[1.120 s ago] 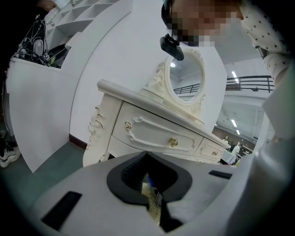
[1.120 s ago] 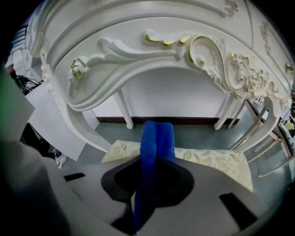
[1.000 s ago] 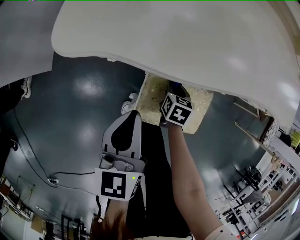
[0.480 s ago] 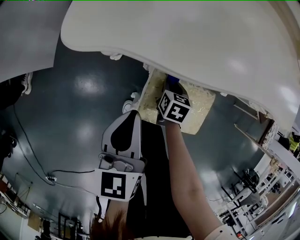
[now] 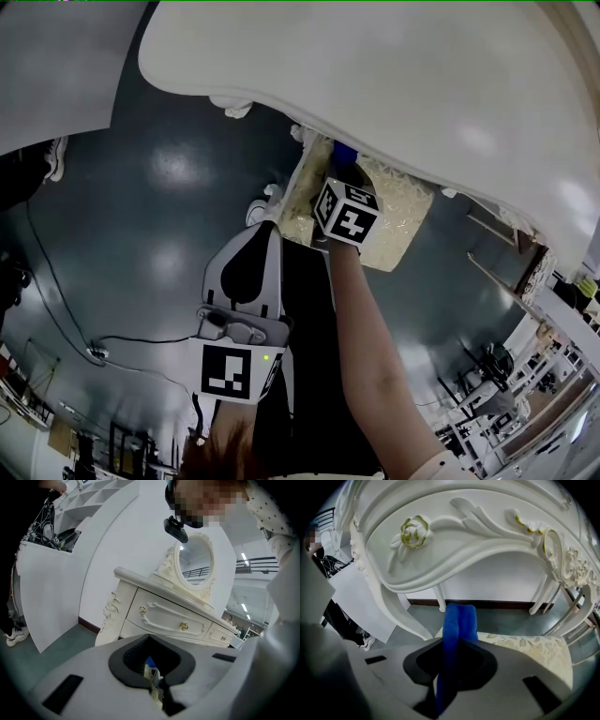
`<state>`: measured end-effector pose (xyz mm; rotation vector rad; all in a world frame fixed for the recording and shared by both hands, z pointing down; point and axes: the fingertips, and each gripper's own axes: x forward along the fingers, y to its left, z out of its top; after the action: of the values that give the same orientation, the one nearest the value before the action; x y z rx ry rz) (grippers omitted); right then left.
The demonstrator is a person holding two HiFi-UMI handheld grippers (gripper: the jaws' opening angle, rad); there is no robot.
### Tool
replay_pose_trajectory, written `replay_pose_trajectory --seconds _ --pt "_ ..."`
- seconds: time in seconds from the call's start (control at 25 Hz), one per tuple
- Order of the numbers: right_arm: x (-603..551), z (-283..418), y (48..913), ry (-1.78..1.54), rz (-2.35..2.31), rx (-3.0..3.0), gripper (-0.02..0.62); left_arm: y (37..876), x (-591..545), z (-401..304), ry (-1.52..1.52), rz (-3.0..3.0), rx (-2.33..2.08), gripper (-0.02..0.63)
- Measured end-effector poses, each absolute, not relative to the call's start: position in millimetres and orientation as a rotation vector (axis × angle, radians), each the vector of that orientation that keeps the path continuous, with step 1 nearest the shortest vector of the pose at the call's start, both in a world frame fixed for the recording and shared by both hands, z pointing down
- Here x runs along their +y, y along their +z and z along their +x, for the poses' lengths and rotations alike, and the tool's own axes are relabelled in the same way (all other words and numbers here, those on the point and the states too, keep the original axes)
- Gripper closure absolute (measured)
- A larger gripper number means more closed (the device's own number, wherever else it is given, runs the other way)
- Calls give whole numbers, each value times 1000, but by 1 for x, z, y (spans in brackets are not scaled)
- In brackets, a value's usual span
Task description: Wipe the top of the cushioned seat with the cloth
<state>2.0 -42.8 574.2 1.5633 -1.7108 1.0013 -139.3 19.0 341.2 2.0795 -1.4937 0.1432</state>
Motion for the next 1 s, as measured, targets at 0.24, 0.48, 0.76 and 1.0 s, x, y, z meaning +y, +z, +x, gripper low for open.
replay_pose_trajectory --seconds 0.24,0.48,0.76,1.0 --pt "-46 -12 573 984 1523 -1744 534 340 21 -144 140 2074 -1508 607" --pt "-48 -24 574 965 1481 -1771 534 338 20 -145 144 2077 -1514 607" --pt "-51 -50 578 939 1377 -1847 534 339 22 -147 149 2075 -1523 607" --pt "-50 -55 579 911 1330 -1860 534 337 23 -149 155 2074 -1533 607"
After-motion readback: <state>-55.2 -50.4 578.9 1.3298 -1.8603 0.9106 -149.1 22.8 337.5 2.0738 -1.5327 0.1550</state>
